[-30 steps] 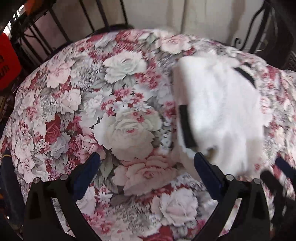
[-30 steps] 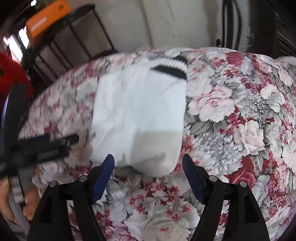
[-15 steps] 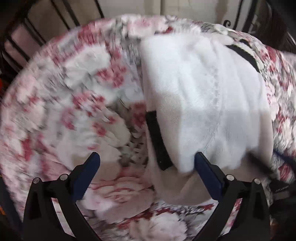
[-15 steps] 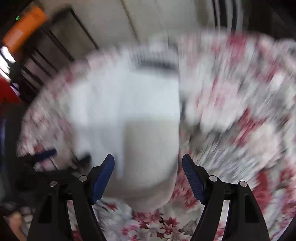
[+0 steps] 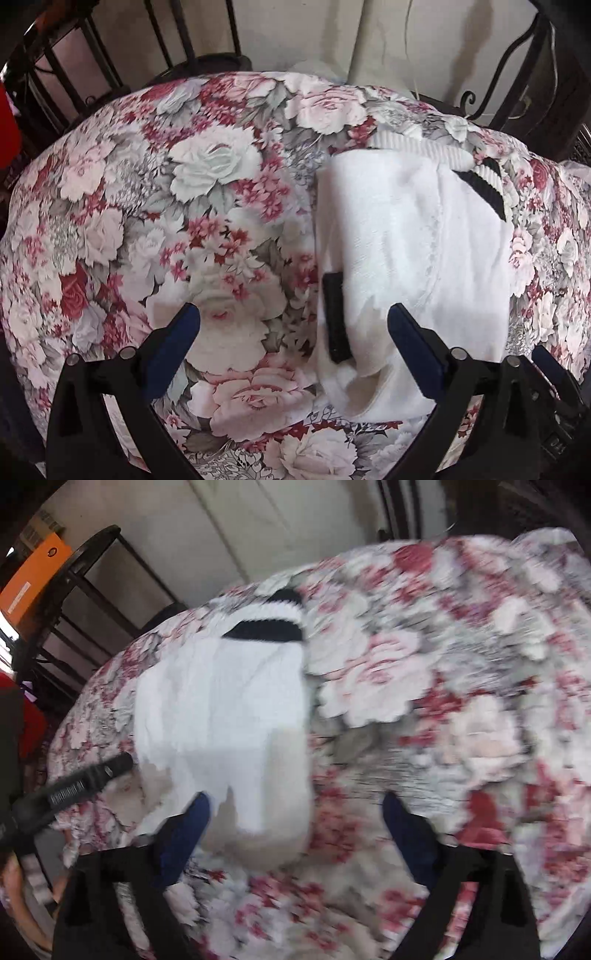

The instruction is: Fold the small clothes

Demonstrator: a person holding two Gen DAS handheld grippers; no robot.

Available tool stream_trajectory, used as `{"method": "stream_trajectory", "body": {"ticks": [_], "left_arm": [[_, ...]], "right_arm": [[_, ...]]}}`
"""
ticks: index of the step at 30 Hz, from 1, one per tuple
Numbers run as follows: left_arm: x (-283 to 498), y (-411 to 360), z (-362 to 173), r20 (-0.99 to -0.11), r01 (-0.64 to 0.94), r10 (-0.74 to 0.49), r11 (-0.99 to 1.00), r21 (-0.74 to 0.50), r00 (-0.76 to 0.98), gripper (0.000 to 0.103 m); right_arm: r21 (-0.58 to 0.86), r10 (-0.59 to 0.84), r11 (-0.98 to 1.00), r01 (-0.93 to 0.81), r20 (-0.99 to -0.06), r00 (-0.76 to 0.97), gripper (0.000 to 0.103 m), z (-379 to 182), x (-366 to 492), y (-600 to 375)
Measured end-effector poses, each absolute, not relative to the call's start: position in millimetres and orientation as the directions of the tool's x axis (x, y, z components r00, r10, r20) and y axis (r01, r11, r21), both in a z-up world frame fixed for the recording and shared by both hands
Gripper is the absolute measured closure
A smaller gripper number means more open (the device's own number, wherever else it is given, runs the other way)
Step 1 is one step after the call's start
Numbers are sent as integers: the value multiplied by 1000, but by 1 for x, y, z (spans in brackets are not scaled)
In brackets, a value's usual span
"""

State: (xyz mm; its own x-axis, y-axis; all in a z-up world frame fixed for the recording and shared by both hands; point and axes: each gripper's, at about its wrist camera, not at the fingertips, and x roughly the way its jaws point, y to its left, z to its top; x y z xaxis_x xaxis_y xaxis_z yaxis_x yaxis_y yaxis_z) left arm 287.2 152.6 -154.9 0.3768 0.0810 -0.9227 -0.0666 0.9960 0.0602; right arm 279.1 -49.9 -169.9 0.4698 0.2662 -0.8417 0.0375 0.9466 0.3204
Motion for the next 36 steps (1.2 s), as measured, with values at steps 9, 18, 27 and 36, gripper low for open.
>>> {"method": "stream_trajectory", "body": {"ticks": [9,18,27,36], "left_arm": [[300,149,-186,-904,-76,247,969,236,350,4],[292,149,-149,-898,-80,167,986,148,407,4],[298,133,-199,-935,-21,154,988,155,319,4],[292,115,-192,-904,2,219,972,237,367,4]], "right_arm": [[146,188,981,-130,-887,422,83,-205,290,3],[264,273,961,-81,-873,403,82,-193,291,-16],[221,247,969,-109,-859,448,53,-196,300,-12],[380,332,924,52,-859,390,26,-219,313,-46]]}}
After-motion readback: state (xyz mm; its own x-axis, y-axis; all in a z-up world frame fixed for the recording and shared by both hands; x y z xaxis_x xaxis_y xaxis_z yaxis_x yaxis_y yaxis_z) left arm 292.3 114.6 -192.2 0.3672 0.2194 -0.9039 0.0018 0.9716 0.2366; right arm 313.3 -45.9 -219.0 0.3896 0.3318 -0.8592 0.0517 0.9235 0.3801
